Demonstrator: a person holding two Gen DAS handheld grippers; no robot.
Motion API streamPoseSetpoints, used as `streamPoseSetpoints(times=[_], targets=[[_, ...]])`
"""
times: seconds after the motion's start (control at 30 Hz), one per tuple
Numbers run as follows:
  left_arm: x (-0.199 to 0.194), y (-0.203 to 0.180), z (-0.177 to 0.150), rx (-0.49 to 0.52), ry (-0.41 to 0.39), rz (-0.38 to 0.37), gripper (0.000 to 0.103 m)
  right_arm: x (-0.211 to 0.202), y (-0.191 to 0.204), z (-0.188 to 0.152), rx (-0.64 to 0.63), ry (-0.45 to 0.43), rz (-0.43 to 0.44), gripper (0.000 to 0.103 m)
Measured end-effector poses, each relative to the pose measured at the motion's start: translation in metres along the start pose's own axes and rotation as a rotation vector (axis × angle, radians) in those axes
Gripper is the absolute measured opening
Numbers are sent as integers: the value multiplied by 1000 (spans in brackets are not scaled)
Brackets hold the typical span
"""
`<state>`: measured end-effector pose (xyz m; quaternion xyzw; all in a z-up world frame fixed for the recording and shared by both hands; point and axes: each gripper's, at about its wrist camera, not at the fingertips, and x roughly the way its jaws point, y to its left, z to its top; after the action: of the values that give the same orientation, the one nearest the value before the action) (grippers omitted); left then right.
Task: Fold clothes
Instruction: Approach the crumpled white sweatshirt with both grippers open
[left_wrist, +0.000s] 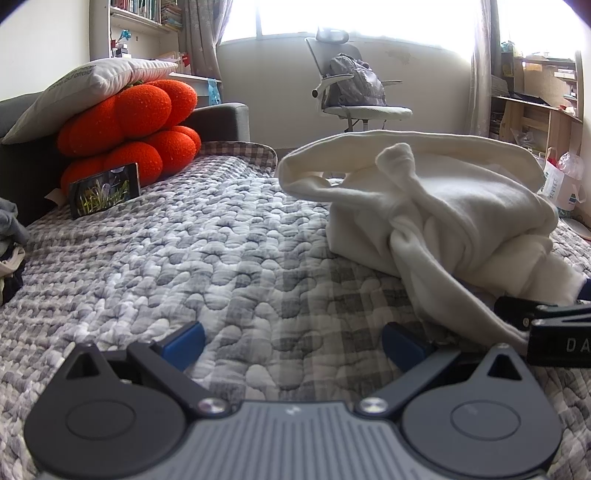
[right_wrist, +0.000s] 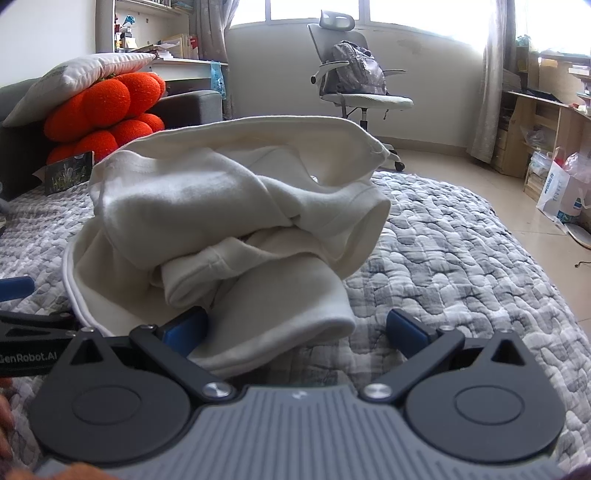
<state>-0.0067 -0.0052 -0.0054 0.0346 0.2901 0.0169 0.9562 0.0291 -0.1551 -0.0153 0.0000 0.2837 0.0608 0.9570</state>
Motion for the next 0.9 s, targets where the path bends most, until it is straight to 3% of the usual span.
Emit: streamPoseSetpoints(times=[0.37,0.57,0.9], targets=[[-1,0,-3,3,-8,1,103,0,3,-2,-1,-4,-11,103],[-1,-1,-2,4,-8,1,103,-5,-4,0,96,-6,0,103],[-2,1,0,2,-4,-11,103,-4,-1,5,93,3,-1,101]])
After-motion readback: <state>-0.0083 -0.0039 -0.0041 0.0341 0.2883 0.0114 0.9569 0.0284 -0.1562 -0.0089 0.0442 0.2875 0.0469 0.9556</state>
